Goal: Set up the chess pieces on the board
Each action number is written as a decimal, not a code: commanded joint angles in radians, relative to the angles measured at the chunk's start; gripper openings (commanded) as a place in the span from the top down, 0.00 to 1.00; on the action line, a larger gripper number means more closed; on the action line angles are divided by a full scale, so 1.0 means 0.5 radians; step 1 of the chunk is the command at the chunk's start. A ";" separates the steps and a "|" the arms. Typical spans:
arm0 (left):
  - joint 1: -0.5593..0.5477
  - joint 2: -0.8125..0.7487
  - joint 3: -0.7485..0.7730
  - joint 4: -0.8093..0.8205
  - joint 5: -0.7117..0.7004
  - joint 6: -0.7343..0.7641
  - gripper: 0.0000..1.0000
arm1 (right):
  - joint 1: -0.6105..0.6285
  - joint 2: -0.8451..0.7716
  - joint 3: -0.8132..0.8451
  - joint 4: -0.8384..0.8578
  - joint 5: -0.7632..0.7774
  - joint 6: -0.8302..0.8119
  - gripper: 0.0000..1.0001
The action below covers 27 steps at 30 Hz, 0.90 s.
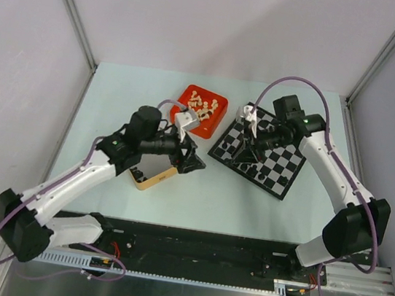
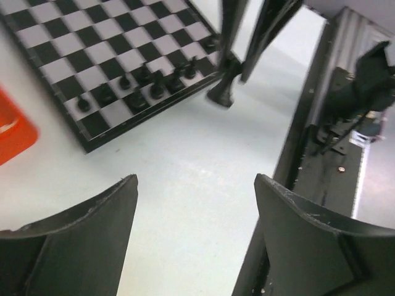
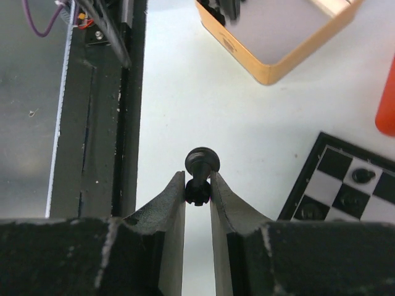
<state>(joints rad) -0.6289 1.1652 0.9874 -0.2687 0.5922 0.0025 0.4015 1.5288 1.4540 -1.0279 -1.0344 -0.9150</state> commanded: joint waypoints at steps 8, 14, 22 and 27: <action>0.383 -0.591 -0.336 0.166 -0.775 -0.127 0.00 | -0.186 -0.241 -0.140 -0.107 0.731 0.468 0.92; 0.405 -0.692 -0.474 0.209 -1.025 -0.250 0.00 | -0.336 -0.318 -0.435 0.025 1.142 0.645 0.92; 0.408 -0.671 -0.524 0.212 -1.010 -0.379 0.00 | -0.471 -0.281 -0.705 0.236 1.538 0.756 0.91; 0.408 -0.671 -0.539 0.206 -0.997 -0.373 0.00 | -0.508 -0.223 -0.766 0.301 1.648 0.781 0.90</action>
<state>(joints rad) -0.4316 0.8375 0.7269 -0.1967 0.0998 -0.1589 0.1612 1.3998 1.0882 -0.9424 -0.2924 -0.5529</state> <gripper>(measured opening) 0.996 0.227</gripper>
